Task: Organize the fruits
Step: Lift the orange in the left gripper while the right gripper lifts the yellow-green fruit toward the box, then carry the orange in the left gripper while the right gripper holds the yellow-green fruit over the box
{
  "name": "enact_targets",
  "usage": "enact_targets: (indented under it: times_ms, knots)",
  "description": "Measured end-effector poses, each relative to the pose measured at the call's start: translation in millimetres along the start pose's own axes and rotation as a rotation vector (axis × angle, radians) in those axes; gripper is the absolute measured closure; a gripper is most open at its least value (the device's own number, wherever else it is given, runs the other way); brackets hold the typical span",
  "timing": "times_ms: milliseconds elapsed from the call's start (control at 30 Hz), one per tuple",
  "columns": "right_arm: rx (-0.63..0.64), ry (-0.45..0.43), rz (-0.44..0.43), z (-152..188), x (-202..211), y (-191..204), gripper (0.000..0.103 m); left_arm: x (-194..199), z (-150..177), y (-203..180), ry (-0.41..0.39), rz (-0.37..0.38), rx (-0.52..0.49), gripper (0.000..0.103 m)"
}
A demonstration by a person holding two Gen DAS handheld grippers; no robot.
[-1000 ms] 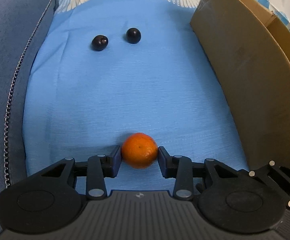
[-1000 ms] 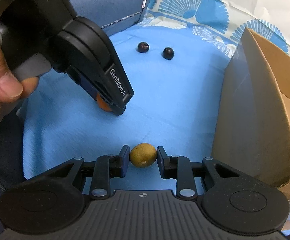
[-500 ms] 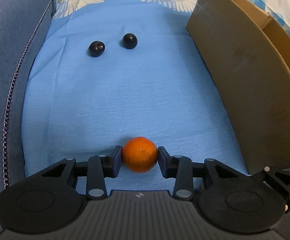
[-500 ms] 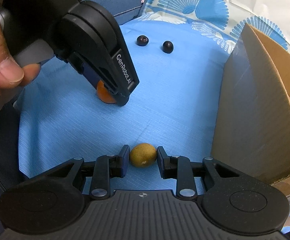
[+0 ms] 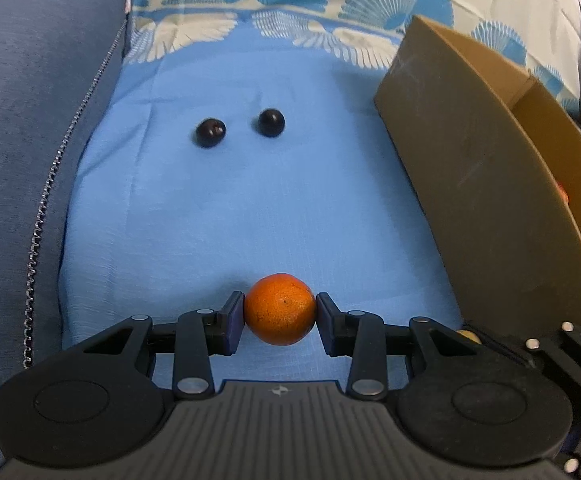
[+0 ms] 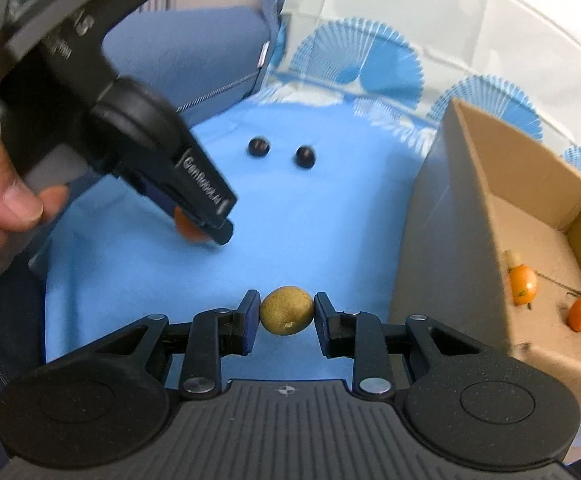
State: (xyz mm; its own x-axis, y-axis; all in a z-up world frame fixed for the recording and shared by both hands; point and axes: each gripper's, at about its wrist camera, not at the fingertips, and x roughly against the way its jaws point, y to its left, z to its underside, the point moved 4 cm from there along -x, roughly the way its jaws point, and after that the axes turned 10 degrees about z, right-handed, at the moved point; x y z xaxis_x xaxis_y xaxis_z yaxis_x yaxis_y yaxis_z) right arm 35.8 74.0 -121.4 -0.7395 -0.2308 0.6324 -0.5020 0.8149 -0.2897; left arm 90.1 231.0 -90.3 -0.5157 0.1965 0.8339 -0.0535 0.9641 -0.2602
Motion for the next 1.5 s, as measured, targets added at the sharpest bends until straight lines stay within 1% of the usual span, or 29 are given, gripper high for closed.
enact_targets:
  times_ms: [100, 200, 300, 467, 667, 767, 867, 1000, 1100, 1233, 1300, 1333, 1400, 1500]
  knots:
    - [-0.025, -0.04, 0.012, -3, 11, -6, 0.072, 10, -2, 0, -0.058, -0.017, 0.002, 0.061]
    - [-0.047, -0.097, 0.021, -8, 27, -15, 0.072, 17, -3, 0, -0.096, -0.02, -0.003, 0.061]
    - [-0.076, -0.153, 0.029, -13, 45, -25, 0.072, 19, -5, 1, -0.114, -0.011, 0.0, 0.061]
    - [-0.17, -0.186, 0.048, -17, 68, -53, 0.072, 22, -6, 2, -0.138, 0.002, 0.012, 0.061]
    - [-0.289, -0.256, 0.087, -22, 98, -94, 0.072, 22, -6, -2, -0.15, 0.012, -0.012, 0.061]
    - [-0.348, -0.264, 0.095, -22, 110, -119, 0.072, 23, -5, -2, -0.159, 0.023, -0.013, 0.061]
    - [-0.385, -0.282, 0.118, -22, 120, -142, 0.072, 26, -5, -1, -0.171, 0.025, -0.002, 0.061]
    - [-0.405, -0.317, 0.176, -28, 131, -186, 0.072, 32, -4, 0, -0.201, 0.029, 0.009, 0.061]
    - [-0.437, -0.329, 0.224, -27, 129, -222, 0.073, 38, -3, 0, -0.226, 0.028, 0.009, 0.061]
    - [-0.535, -0.282, 0.243, -9, 114, -263, 0.072, 46, 1, -2, -0.255, 0.023, 0.01, 0.061]
    - [-0.58, -0.258, 0.233, 0, 103, -268, 0.073, 49, 4, -3, -0.263, 0.015, 0.006, 0.061]
    - [-0.579, -0.263, 0.238, 0, 100, -268, 0.073, 50, 5, -4, -0.267, 0.01, 0.005, 0.061]
    - [-0.551, -0.281, 0.241, 0, 98, -268, 0.073, 53, 6, -7, -0.28, 0.0, 0.003, 0.061]
    - [-0.519, -0.275, 0.23, -1, 88, -268, 0.073, 54, 8, -11, -0.289, -0.027, -0.004, 0.061]
